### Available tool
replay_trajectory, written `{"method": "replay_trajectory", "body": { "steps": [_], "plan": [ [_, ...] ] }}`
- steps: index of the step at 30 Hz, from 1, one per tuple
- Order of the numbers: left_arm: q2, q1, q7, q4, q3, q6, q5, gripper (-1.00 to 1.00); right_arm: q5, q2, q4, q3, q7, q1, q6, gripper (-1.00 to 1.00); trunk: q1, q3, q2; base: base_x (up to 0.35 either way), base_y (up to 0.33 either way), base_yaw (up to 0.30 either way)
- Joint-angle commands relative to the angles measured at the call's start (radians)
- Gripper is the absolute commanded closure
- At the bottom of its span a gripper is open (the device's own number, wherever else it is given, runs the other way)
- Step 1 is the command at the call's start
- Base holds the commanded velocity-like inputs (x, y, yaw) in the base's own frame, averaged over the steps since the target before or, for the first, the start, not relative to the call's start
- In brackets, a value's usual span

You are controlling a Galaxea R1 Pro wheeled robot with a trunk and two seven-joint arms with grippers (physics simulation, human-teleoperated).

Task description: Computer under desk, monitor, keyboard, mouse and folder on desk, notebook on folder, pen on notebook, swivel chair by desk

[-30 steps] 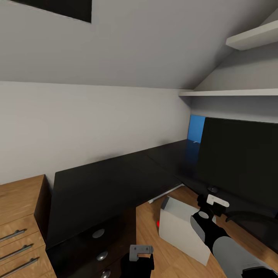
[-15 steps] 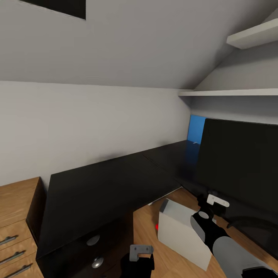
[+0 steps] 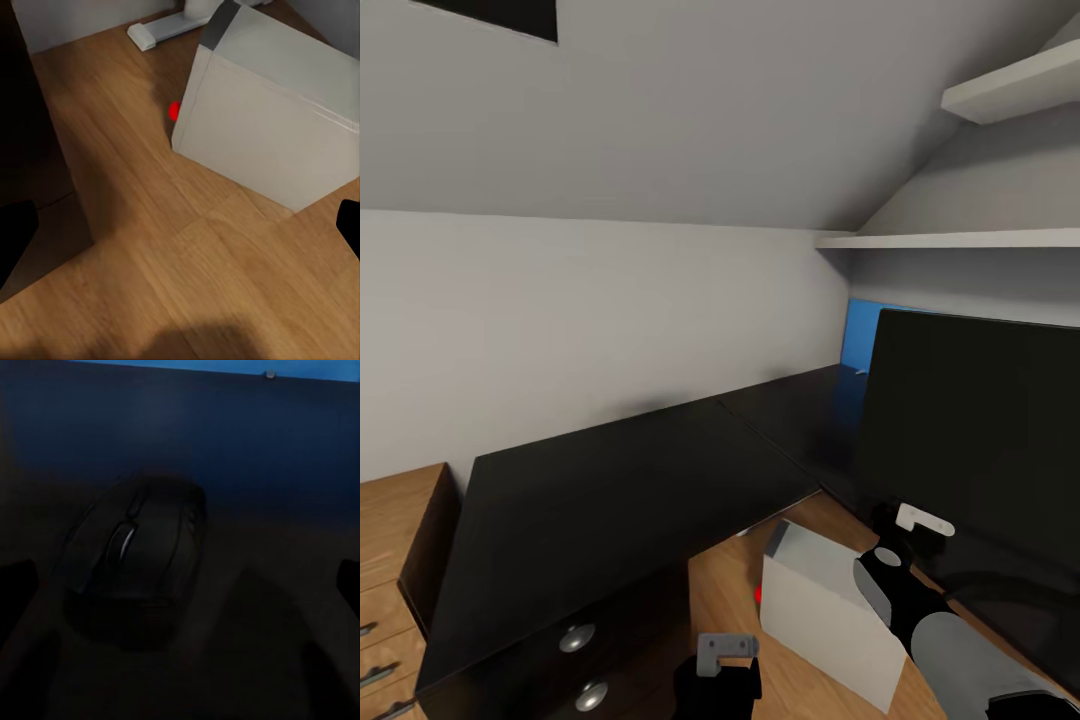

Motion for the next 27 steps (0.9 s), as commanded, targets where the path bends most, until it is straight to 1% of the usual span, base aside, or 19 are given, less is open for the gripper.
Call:
{"method": "replay_trajectory", "body": {
  "steps": [1,21,27],
  "plan": [
    [0.000,-0.001,0.007,-0.001,-0.002,0.004,0.004,-1.00,-0.011,-0.001,0.000,0.008,-0.004,-0.001,-0.005,-1.00,0.000,-0.001,-0.001,0.019,-0.025,0.000],
    [0.001,-0.001,0.008,-0.001,0.000,0.004,-0.002,-1.00,-0.011,-0.002,0.001,0.008,-0.004,-0.001,-0.005,-1.00,0.000,-0.001,-0.001,0.003,-0.004,0.000],
    [0.001,-0.001,0.007,-0.001,0.000,0.004,-0.002,-1.00,-0.011,-0.002,0.001,0.008,-0.004,-0.001,-0.005,-1.00,0.000,-0.001,-0.001,0.049,0.000,0.000]
  ]
}}
